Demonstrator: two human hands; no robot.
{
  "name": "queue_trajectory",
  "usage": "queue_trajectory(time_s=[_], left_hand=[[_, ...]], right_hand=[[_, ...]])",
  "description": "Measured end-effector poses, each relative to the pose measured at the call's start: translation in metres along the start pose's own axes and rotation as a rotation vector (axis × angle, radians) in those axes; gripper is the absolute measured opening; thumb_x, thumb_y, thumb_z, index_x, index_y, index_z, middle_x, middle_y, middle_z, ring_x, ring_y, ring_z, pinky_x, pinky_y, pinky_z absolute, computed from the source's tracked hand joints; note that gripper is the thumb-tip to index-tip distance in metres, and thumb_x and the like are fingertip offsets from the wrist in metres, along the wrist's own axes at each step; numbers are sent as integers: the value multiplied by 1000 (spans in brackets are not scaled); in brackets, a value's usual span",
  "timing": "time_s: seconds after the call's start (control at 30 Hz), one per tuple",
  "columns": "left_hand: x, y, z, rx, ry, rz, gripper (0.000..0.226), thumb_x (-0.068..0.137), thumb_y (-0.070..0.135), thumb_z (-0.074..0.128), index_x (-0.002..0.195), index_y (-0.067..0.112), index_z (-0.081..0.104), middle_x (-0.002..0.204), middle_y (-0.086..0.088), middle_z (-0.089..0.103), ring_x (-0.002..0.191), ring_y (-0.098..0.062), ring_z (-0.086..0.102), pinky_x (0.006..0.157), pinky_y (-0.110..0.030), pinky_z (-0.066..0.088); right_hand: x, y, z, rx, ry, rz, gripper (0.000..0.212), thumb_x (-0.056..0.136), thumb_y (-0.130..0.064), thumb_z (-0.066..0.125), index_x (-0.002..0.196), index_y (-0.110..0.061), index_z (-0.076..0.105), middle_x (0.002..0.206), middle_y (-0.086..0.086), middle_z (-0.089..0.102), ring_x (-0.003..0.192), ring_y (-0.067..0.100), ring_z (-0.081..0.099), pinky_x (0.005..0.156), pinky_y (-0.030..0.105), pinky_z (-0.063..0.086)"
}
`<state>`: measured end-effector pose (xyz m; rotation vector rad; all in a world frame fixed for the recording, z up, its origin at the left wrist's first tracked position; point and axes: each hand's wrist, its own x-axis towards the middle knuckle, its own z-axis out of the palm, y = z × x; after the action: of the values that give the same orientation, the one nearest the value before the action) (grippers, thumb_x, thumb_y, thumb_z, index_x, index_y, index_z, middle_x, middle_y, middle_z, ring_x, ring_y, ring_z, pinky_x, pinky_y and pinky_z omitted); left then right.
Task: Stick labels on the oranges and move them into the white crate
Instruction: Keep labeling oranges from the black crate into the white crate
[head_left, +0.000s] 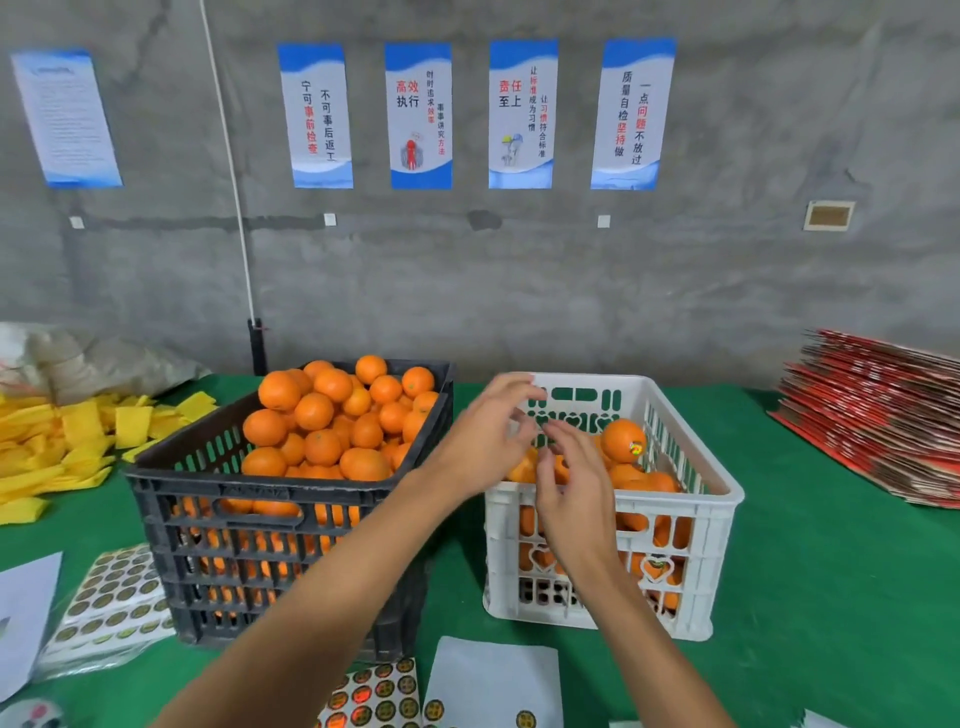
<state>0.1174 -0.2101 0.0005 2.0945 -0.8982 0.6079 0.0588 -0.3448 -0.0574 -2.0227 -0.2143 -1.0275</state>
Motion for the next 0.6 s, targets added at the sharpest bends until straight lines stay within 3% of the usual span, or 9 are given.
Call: queue_trajectory(time_s=[0.07, 0.17, 0.33, 0.47, 0.53, 0.6], left_hand=[[-4, -20, -33, 96, 95, -58, 32, 96, 6, 61, 127, 13, 65, 137, -4, 53, 107, -20, 65, 100, -33, 52], [-12, -58, -88, 308, 96, -342, 36, 96, 14, 65, 132, 10, 63, 134, -12, 59, 120, -31, 61, 104, -39, 48], [-47, -112, -167, 725, -373, -876, 50, 95, 38, 69, 136, 11, 58, 139, -14, 60, 128, -35, 57, 101, -41, 48], [-69, -129, -197, 855, -784, -1074, 50, 100, 39, 62, 135, 3, 63, 132, -19, 64, 130, -37, 58, 108, -45, 49], [-69, -133, -203, 862, -803, -1122, 55, 100, 41, 63, 139, 2, 60, 142, -20, 60, 136, -39, 53, 111, -48, 45], [-67, -137, -205, 851, -756, -1135, 54, 106, 37, 56, 149, 6, 50, 152, -15, 52, 140, -33, 49, 112, -40, 40]], right_hand=[[5, -12, 15, 36, -42, -36, 33, 103, -12, 54, 135, -12, 63, 135, -1, 62, 125, 12, 55, 108, 36, 47], [15, -35, 42, 101, -108, -54, 31, 103, -15, 53, 132, -15, 64, 125, -3, 65, 114, 12, 59, 100, 35, 50], [28, -66, 96, 246, -334, -53, 32, 104, -20, 54, 135, -19, 63, 126, -5, 65, 112, 11, 60, 99, 36, 52], [28, -79, 133, 282, -495, -31, 35, 106, -25, 53, 140, -26, 59, 135, -9, 60, 117, 5, 57, 103, 31, 51], [28, -79, 143, 280, -511, -27, 35, 106, -25, 51, 141, -27, 57, 136, -10, 58, 119, 3, 56, 102, 25, 49], [29, -75, 148, 281, -506, -9, 34, 106, -24, 52, 139, -30, 58, 131, -12, 59, 112, -2, 56, 93, 13, 46]])
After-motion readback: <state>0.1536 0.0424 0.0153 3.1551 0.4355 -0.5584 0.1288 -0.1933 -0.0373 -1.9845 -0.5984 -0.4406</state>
